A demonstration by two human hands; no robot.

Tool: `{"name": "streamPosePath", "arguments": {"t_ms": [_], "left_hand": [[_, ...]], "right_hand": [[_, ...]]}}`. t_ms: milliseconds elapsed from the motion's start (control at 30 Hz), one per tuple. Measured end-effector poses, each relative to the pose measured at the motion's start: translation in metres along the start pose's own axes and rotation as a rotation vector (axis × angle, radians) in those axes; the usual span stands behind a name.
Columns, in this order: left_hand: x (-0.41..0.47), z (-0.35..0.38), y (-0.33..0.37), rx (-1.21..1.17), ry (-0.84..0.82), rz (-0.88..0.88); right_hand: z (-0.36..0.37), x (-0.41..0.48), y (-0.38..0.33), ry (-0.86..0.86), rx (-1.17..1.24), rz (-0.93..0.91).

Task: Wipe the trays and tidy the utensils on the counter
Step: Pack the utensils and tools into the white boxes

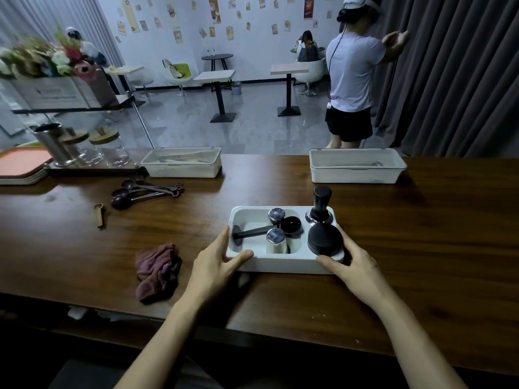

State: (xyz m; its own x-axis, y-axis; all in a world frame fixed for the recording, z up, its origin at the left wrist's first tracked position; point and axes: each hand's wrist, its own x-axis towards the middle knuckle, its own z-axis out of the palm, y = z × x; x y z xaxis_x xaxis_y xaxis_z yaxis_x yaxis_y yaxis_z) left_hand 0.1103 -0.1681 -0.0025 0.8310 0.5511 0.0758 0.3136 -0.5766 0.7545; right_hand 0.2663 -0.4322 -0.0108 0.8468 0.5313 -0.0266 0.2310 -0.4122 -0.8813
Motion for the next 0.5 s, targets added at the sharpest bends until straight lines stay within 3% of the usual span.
{"name": "streamPosePath", "arguments": {"t_ms": [133,500], "left_hand": [[0.006,-0.002,-0.011,-0.029,-0.05,0.0],[0.065,-0.027,-0.028,-0.132,-0.006,0.013]], "right_hand": [[-0.003,0.006,-0.006,-0.042,-0.02,0.0],[0.022,0.047,-0.032,0.079,0.052,-0.035]]}}
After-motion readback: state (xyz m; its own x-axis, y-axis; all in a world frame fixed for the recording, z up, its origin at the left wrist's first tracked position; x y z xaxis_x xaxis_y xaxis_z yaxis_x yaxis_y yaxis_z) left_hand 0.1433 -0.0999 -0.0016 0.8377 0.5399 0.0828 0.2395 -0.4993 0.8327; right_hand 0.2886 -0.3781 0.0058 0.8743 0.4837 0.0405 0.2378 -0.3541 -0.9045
